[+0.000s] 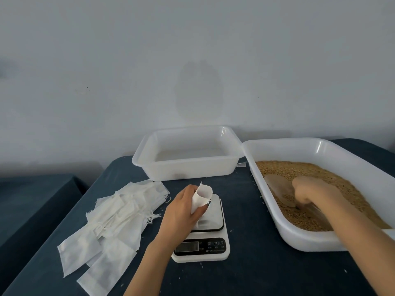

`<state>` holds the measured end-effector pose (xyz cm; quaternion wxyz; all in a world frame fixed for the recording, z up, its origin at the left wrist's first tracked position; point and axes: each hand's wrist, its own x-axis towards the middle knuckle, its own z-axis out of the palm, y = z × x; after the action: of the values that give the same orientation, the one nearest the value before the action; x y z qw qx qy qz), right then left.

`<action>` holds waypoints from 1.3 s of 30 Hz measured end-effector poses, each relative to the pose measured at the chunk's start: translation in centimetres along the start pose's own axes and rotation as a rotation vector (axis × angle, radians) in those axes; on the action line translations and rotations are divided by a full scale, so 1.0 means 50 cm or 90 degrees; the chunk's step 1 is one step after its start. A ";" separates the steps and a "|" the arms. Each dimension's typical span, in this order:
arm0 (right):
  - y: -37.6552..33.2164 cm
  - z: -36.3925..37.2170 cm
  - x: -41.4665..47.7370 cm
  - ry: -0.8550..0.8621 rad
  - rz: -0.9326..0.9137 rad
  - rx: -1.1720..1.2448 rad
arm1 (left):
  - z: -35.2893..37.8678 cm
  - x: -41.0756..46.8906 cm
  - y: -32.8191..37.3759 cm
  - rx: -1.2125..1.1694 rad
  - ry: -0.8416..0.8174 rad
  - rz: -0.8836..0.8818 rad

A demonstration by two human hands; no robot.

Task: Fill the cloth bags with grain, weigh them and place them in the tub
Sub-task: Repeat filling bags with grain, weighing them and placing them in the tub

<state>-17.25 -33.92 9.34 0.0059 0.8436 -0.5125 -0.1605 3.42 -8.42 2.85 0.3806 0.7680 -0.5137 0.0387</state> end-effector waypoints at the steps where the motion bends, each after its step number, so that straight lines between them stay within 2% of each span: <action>1: 0.001 -0.001 0.000 0.014 0.001 0.012 | 0.001 -0.001 0.000 -0.001 0.000 -0.002; 5: 0.000 -0.006 0.001 0.126 0.004 0.094 | 0.003 -0.006 -0.002 0.001 0.002 -0.007; 9: -0.009 -0.014 0.014 0.183 0.010 0.202 | 0.006 -0.008 -0.006 0.012 -0.008 -0.023; 12: -0.022 -0.024 0.025 0.216 0.005 0.226 | 0.007 -0.008 -0.006 0.014 -0.014 -0.023; 16: -0.047 -0.007 0.037 0.170 0.020 0.224 | 0.009 -0.010 -0.004 0.016 -0.022 -0.027; 22: -0.080 0.003 0.040 0.001 -0.016 0.249 | 0.008 -0.012 -0.008 0.009 -0.017 -0.029; 24: -0.066 -0.008 0.041 -0.025 -0.041 0.308 | 0.009 -0.013 -0.008 0.011 -0.013 -0.028; 35: 0.013 -0.030 0.029 -0.017 -0.024 0.621 | 0.001 -0.011 0.000 -0.029 -0.012 -0.039; 39: 0.033 -0.031 0.026 0.022 -0.050 0.631 | -0.002 -0.011 0.005 -0.071 -0.013 -0.062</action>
<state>-17.68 -36.06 10.73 -0.3937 0.7662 -0.4945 0.1162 2.98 -7.99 2.84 0.4191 0.7699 -0.4810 -0.0160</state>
